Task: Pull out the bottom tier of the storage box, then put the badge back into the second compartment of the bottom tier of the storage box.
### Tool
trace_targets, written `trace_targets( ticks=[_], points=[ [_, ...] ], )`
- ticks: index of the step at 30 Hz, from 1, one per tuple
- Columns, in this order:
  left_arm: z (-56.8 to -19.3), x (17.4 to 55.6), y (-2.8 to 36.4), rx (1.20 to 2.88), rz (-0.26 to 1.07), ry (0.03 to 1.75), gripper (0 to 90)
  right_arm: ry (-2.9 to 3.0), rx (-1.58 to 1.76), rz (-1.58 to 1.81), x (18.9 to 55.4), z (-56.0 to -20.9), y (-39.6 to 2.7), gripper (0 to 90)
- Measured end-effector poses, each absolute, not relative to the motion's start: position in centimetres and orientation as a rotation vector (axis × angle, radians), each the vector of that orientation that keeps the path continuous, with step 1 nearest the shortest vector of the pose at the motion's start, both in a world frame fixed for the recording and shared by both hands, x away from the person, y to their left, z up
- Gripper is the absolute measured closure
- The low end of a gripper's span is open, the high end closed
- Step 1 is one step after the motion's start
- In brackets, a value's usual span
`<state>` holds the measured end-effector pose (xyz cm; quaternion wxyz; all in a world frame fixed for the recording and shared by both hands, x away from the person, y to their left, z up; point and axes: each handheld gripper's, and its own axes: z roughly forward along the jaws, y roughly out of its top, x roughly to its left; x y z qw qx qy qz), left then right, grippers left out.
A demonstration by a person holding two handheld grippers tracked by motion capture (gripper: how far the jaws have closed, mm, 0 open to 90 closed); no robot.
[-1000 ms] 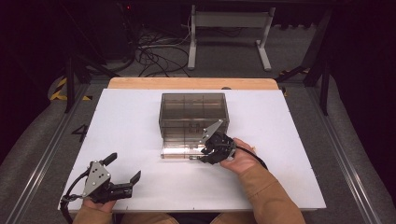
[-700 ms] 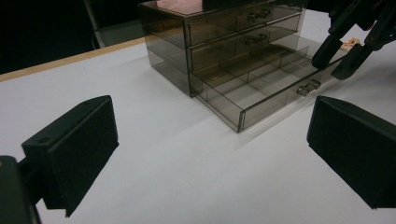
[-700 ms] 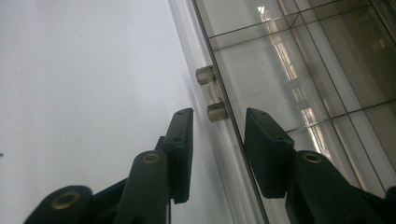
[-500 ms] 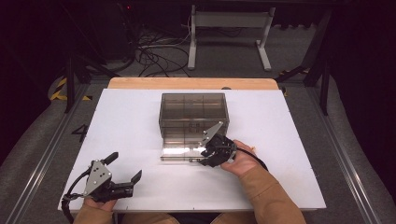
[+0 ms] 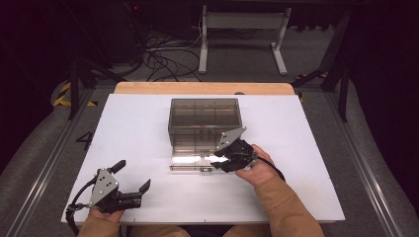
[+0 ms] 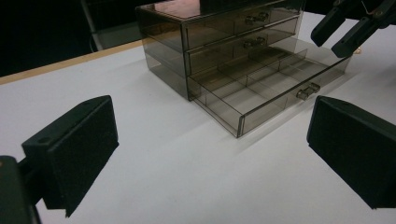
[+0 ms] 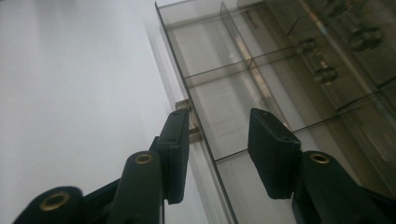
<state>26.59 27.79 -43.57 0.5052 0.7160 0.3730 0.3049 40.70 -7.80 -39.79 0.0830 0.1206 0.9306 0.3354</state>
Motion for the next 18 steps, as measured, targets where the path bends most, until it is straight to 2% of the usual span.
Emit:
trace_targets(
  ticks=[11, 18],
  points=[
    [-43.6, 26.7, 27.7, 1.730, 0.736, 0.895, 2.6, 2.705, 0.374, 1.098, 40.2, -38.7, -8.6, 52.3],
    [-43.6, 26.7, 27.7, 1.733, 0.737, 0.895, 2.7, 2.663, 0.409, 1.144, 40.1, -38.2, -9.1, 41.9]
  ],
)
